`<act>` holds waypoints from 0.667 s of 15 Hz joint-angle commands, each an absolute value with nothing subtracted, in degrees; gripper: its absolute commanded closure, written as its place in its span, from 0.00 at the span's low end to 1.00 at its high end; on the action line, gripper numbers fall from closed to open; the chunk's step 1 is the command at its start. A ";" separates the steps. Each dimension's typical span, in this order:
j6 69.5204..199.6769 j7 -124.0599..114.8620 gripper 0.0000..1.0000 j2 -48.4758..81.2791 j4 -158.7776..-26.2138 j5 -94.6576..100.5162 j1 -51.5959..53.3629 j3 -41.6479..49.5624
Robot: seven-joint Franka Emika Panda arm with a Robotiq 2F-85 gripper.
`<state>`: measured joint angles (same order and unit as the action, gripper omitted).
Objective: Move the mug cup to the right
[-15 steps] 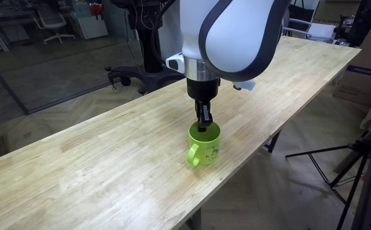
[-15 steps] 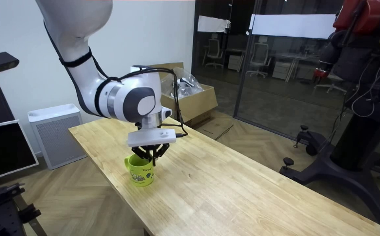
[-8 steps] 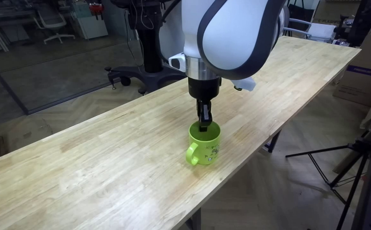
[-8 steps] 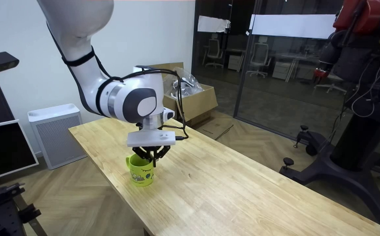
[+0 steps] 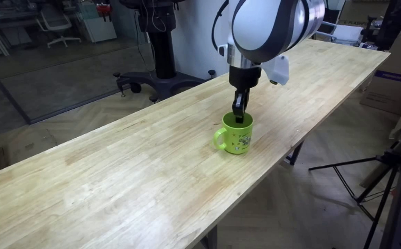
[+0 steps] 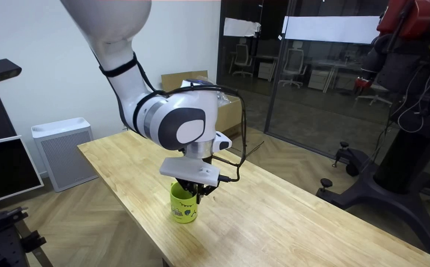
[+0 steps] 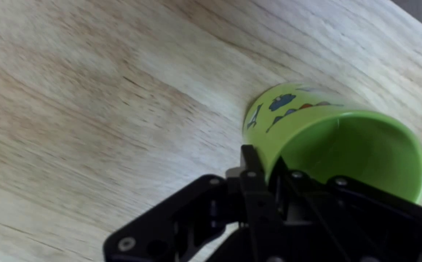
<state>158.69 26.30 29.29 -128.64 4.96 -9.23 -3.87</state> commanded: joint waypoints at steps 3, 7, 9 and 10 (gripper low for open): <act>154.80 17.31 0.98 29.48 -124.77 1.79 -10.43 0.21; 153.20 9.52 0.98 30.42 -122.93 -0.86 -9.48 2.29; 152.71 5.18 0.98 30.93 -122.22 -2.24 -8.86 2.94; 152.31 2.94 0.98 31.22 -121.81 -2.96 -8.49 3.27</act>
